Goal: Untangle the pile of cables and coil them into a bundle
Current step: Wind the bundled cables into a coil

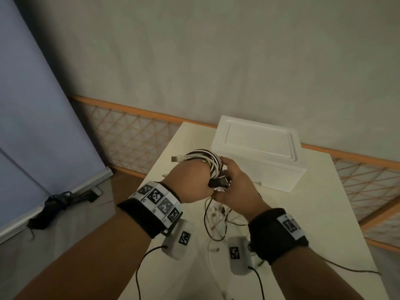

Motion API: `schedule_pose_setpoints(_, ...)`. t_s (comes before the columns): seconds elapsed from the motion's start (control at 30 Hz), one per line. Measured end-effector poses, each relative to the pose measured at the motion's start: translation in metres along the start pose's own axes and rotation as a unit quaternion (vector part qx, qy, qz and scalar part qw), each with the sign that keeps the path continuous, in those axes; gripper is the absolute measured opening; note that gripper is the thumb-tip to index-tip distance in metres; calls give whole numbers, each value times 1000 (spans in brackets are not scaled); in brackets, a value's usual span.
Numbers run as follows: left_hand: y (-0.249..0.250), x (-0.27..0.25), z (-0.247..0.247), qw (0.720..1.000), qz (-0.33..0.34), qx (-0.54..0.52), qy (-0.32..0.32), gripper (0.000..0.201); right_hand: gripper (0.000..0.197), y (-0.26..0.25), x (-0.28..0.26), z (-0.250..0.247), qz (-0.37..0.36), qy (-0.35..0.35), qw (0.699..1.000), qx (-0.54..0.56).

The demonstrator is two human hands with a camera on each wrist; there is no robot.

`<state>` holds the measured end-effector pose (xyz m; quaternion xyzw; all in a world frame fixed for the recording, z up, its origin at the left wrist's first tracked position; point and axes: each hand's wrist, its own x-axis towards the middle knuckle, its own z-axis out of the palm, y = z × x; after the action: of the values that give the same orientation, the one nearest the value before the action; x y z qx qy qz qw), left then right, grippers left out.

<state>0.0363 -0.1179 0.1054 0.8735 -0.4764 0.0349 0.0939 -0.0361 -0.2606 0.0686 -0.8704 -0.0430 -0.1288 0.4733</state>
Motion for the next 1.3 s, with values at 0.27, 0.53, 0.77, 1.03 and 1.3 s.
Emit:
schedule_pose_setpoints(0.27,-2,-14,1,982,-119,-145,6,30,14,14,-12,1,64,12,998,-26)
schedule_pose_setpoints(0.53,-1,-17,2,870,-133,-466,-96,18,21,-6,-4,-29,-145,75,935,-316)
schedule_pose_setpoints(0.77,10,-22,14,708,-55,-679,-188,19,21,-25,19,-57,-197,-74,945,-250)
schedule_pose_setpoints(1.03,37,-23,8,557,91,-797,-217,30,31,-16,21,-49,-20,-152,954,257)
schedule_pose_setpoints(1.3,37,-24,8,554,46,-819,-141,29,84,-21,18,-15,49,-74,896,436)
